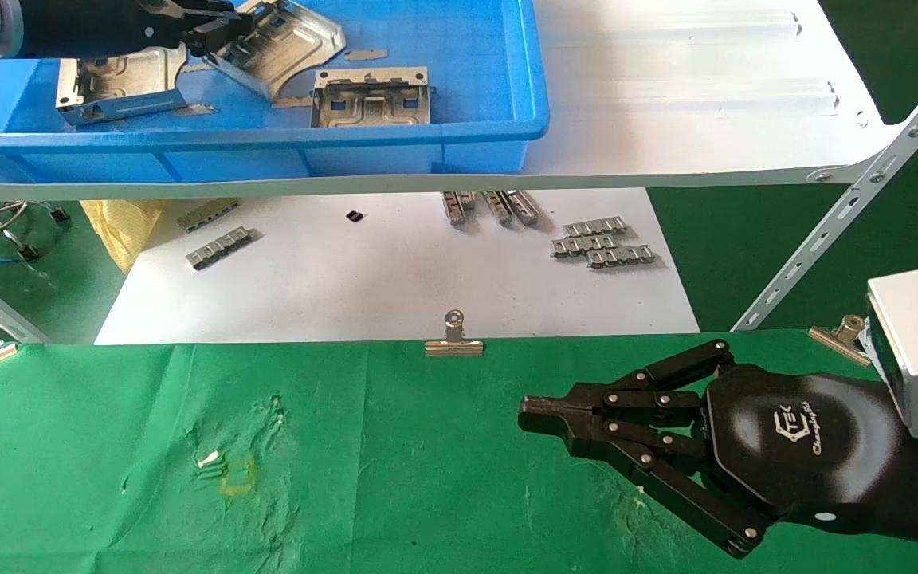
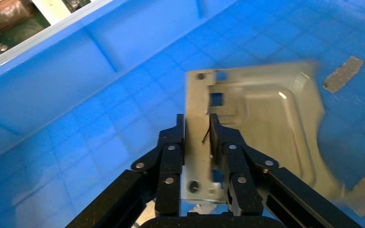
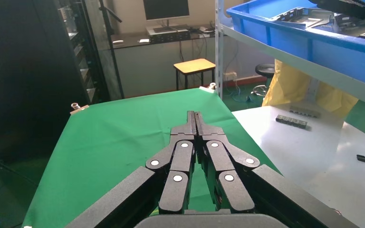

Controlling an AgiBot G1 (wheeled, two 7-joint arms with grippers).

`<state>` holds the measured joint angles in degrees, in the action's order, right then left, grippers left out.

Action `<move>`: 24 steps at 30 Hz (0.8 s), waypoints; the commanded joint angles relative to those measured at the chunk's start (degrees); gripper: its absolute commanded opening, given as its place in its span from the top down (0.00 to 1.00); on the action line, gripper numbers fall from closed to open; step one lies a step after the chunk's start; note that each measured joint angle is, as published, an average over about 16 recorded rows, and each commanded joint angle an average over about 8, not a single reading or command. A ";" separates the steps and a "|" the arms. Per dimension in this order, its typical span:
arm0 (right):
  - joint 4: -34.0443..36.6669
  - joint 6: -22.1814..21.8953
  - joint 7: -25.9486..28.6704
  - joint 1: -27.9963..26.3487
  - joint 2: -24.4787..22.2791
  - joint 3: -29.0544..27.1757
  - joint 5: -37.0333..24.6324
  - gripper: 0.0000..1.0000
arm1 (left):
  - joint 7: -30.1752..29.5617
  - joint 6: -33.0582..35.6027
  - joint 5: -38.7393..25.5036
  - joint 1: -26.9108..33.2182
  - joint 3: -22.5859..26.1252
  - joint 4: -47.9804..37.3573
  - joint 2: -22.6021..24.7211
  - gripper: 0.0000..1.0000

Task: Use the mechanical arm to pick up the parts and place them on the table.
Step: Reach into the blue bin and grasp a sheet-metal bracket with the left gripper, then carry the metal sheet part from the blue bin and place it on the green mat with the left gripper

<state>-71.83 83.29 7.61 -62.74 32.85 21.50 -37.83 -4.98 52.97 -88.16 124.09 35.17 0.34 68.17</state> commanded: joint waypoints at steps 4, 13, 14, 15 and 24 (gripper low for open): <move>0.00 0.00 0.00 0.00 0.00 0.00 0.00 0.54 | 0.61 2.47 0.51 0.51 -0.35 0.54 -0.59 1.00; 0.00 0.00 0.00 0.00 0.00 0.00 0.00 0.00 | 4.60 17.63 4.02 1.53 -2.59 2.77 -4.02 1.00; 0.00 0.00 0.00 0.00 0.00 0.00 0.00 0.00 | 5.44 20.33 4.54 1.49 -2.90 3.13 -4.59 1.00; 0.00 0.00 0.00 0.00 0.00 0.00 0.00 0.00 | 6.34 23.11 5.08 1.41 -3.21 3.47 -5.19 1.00; 0.00 0.00 0.00 0.00 0.00 0.01 0.00 0.00 | 15.25 38.65 9.64 -1.36 -4.81 7.38 -10.37 1.00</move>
<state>-71.83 83.29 7.60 -62.74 32.85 21.51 -37.82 9.62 90.19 -78.00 122.31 30.72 8.94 57.62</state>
